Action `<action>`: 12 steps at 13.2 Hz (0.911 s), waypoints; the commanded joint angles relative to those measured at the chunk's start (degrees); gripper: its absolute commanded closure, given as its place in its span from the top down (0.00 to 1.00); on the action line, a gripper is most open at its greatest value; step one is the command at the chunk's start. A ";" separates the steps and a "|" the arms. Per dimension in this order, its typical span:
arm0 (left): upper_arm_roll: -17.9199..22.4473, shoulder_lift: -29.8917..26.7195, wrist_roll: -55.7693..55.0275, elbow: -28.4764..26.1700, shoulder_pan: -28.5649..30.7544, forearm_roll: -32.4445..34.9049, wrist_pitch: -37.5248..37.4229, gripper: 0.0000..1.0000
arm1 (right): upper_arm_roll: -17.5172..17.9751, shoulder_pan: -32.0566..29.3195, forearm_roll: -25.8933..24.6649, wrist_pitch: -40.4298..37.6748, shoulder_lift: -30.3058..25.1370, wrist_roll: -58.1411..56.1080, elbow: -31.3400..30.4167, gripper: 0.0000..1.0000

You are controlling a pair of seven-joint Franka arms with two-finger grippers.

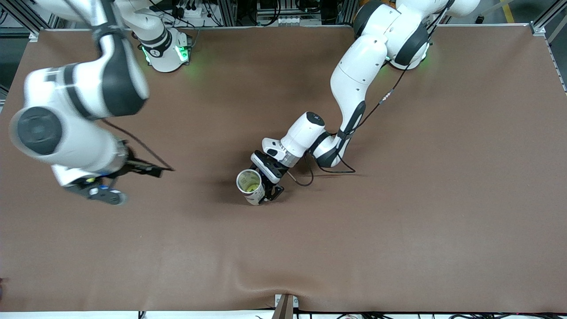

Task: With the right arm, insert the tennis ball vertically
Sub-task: 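Move the right gripper back to the second tennis ball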

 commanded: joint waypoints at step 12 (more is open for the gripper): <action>0.79 1.25 -0.35 1.64 -0.92 -1.75 0.51 0.85 | 1.01 -23.96 -0.78 16.77 1.77 -39.22 -9.37 1.00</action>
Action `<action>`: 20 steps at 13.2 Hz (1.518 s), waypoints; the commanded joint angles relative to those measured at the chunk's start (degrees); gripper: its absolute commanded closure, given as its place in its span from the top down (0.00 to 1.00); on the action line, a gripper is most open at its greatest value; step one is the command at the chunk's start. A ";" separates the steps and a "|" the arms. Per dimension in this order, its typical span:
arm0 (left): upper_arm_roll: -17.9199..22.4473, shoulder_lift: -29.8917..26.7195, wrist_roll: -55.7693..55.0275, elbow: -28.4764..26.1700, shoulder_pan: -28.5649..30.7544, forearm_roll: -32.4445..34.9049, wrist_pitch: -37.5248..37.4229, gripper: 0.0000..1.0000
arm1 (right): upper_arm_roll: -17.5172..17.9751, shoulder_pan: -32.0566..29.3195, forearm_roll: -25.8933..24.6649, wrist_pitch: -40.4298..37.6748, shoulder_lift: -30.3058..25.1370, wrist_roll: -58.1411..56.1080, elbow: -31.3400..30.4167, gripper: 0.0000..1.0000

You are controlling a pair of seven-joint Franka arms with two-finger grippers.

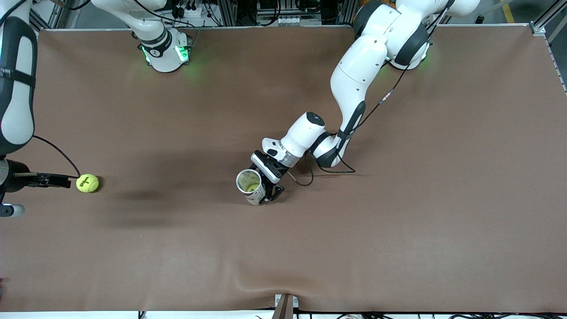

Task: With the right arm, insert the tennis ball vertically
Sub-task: 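Move the right gripper back to the second tennis ball, then grasp the second tennis ball with the right gripper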

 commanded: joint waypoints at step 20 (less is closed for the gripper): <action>0.79 1.92 -0.35 2.51 -0.83 -2.18 0.60 0.85 | 1.40 -8.32 -0.95 40.19 6.60 -11.61 -25.38 1.00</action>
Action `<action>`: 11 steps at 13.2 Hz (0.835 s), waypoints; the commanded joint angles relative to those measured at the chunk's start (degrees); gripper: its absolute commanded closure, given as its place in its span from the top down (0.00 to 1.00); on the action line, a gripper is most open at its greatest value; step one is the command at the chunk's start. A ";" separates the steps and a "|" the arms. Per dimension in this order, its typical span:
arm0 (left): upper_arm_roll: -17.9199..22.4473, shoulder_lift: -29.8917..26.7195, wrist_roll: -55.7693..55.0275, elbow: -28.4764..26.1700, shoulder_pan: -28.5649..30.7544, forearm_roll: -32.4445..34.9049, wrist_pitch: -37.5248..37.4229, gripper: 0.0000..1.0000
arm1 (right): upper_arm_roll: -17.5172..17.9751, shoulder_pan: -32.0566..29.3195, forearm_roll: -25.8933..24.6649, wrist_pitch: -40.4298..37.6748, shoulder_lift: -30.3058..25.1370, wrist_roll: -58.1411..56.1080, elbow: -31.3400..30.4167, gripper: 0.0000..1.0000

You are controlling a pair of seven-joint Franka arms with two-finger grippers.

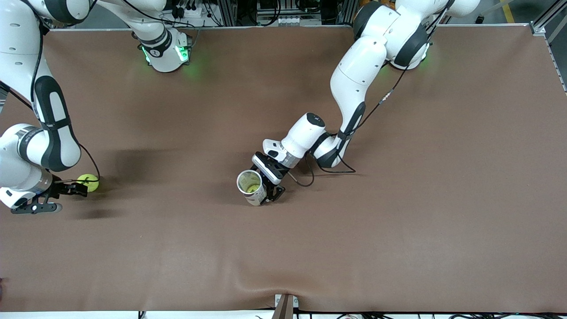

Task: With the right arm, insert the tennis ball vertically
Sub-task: 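Grasp the second tennis ball with the right gripper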

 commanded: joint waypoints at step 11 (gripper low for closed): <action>0.74 1.28 -0.26 2.24 -0.84 -1.43 0.60 0.85 | 0.99 -0.81 6.81 0.41 -1.60 0.17 -5.22 1.00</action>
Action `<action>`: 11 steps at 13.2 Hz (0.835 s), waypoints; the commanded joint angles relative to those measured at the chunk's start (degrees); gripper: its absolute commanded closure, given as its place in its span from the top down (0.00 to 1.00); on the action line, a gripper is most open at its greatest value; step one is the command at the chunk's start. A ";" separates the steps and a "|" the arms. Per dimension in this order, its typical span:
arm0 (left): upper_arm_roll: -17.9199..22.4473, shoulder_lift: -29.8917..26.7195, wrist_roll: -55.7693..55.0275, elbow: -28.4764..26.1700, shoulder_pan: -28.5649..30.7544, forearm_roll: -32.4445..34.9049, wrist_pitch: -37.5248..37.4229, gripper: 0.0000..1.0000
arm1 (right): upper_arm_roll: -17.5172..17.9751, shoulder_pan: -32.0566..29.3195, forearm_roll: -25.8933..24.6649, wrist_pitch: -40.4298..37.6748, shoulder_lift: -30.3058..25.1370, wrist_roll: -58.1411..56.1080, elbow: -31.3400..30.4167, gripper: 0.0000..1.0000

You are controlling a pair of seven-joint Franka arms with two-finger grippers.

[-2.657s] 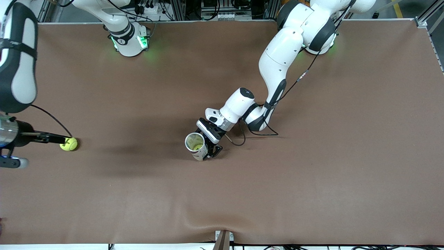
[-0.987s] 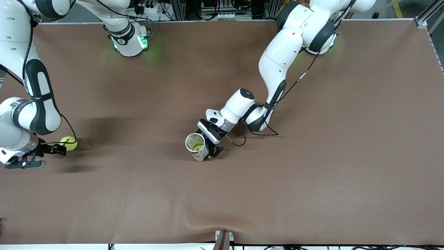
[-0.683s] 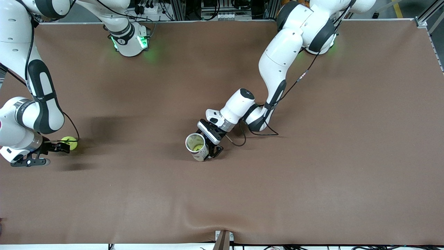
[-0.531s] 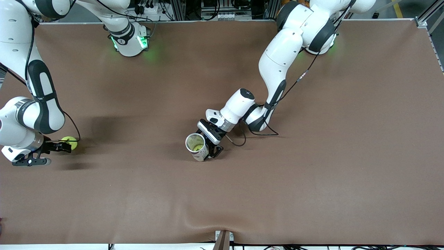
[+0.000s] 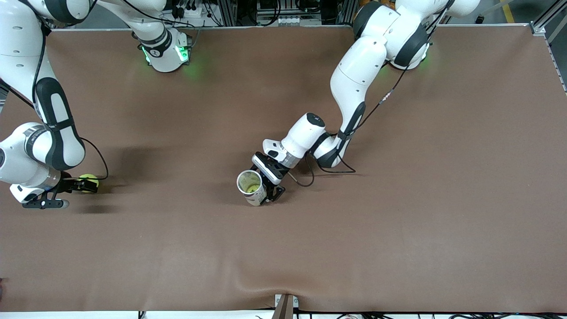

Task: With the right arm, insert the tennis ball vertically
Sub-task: 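Grasp the second tennis ball with the right gripper, then carry the second ball with the right gripper above the can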

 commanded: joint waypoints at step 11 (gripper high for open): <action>0.73 1.36 -0.35 2.12 -0.84 -1.39 0.60 0.85 | 0.81 0.50 0.93 -2.93 -4.29 -0.59 -2.74 0.00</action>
